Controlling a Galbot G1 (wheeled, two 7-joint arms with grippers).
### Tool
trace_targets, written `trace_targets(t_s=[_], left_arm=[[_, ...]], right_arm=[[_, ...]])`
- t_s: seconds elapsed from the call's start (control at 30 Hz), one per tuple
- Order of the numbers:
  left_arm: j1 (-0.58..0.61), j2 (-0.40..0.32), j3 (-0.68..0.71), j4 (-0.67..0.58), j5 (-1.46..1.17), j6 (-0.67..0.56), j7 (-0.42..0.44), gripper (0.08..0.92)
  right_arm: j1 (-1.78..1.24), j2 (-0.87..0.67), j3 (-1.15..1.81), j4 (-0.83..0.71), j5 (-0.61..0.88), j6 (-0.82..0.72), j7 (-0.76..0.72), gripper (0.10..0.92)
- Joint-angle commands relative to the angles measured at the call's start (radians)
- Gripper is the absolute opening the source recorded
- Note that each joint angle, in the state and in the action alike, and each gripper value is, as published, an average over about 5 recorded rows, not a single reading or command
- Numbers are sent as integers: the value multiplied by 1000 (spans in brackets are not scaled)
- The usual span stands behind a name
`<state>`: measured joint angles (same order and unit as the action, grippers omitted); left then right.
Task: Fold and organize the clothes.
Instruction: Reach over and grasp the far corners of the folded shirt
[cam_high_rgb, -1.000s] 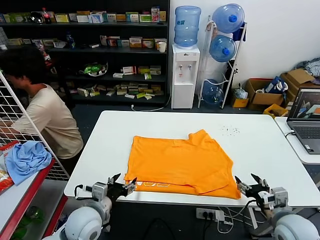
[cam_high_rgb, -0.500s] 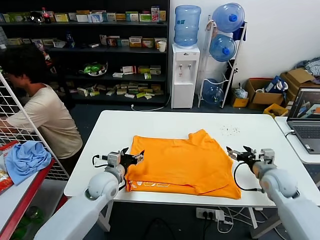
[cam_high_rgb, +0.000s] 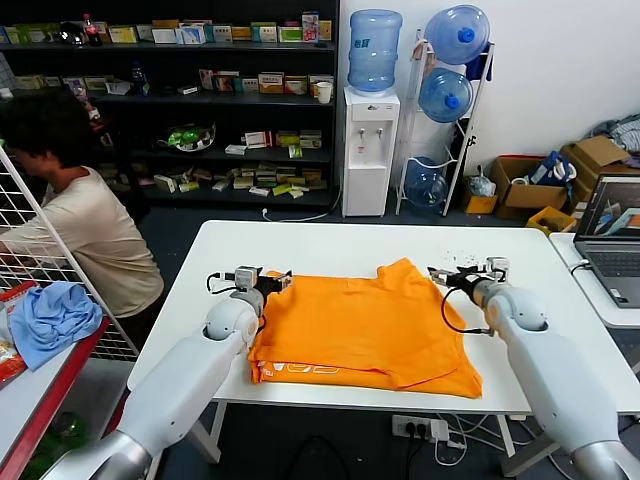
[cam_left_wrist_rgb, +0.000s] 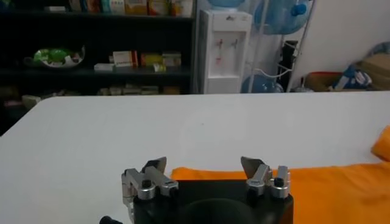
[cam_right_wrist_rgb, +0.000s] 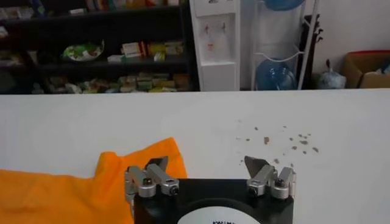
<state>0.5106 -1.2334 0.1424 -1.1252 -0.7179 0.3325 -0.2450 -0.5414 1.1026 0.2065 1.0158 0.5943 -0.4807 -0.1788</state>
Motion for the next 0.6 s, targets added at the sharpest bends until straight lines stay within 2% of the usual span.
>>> trace_targets(t_s=[0.03,0.17,0.3,0.6], left_arm=[[-83,-76,18,229,54,-32,32,823],[-83,-74,16,244,69,-29,48,823],[-84,-71,14,238,63,-30,61,801],[-60,-53,15,189,46,-11,79,559]], right_arm=[[101,122,-39,-198,-104,37,-106,823],[101,135,-43,-202,-111,47,-97,784],[100,135,-42,-205,-114,44,-83,671],[98,129,-29,-211,-121,16,-60,411]])
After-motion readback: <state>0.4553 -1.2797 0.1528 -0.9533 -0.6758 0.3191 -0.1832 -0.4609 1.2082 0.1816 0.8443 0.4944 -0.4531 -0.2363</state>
